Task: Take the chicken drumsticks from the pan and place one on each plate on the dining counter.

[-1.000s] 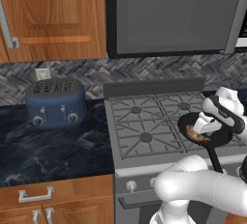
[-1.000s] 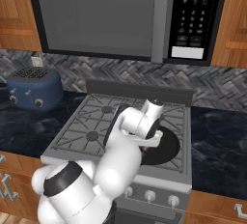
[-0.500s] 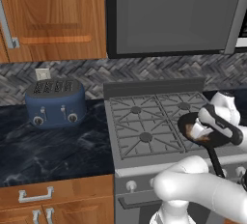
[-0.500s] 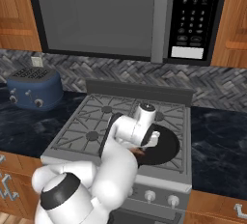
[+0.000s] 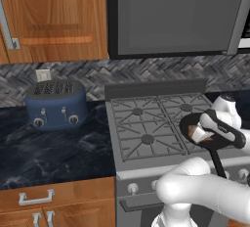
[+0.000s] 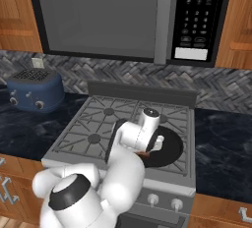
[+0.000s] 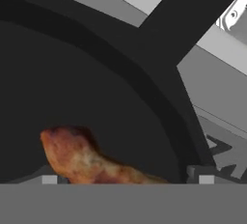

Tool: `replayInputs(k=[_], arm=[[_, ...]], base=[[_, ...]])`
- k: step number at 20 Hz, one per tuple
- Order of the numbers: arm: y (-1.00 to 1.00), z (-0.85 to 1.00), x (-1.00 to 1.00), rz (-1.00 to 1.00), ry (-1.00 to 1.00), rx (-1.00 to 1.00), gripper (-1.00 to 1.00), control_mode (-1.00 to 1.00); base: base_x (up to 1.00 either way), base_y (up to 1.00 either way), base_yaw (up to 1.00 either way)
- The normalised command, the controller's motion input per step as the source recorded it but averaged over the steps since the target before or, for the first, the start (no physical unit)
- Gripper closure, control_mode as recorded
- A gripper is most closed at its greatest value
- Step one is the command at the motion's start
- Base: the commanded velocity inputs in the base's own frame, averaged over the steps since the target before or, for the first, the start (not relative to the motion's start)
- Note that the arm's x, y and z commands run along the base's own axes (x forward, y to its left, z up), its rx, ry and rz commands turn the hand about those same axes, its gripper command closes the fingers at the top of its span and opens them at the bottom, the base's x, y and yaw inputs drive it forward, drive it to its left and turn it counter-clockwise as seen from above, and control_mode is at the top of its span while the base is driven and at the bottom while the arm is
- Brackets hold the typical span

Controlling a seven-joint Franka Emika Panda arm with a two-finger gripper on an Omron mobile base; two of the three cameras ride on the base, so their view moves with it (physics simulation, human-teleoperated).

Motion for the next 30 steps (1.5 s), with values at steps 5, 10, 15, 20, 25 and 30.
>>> replayInputs(k=[5, 10, 15, 20, 25, 30], arm=[[-0.37, -0.58, 0.0, 0.29, -0.04, 0.0, 1.0, -1.0], [-0.65, -0.63, -0.22, 0.21, 0.0, 0.04, 1.0, -1.0], [-0.72, -0.44, -0.43, 0.21, -0.07, 0.06, 1.0, -1.0], [-0.56, -0.03, -0.39, 0.25, -0.31, 0.05, 1.0, -1.0], [-0.59, 0.73, -0.67, 0.35, -0.49, 0.05, 1.0, -1.0], [-0.47, 1.0, -0.86, 0.35, -0.27, 0.03, 1.0, -1.0]], base=[[0.0, 0.0, 0.0], [0.0, 0.0, 0.0], [0.0, 0.0, 0.0], [0.0, 0.0, 0.0], [0.0, 0.0, 0.0], [0.0, 0.0, 0.0]])
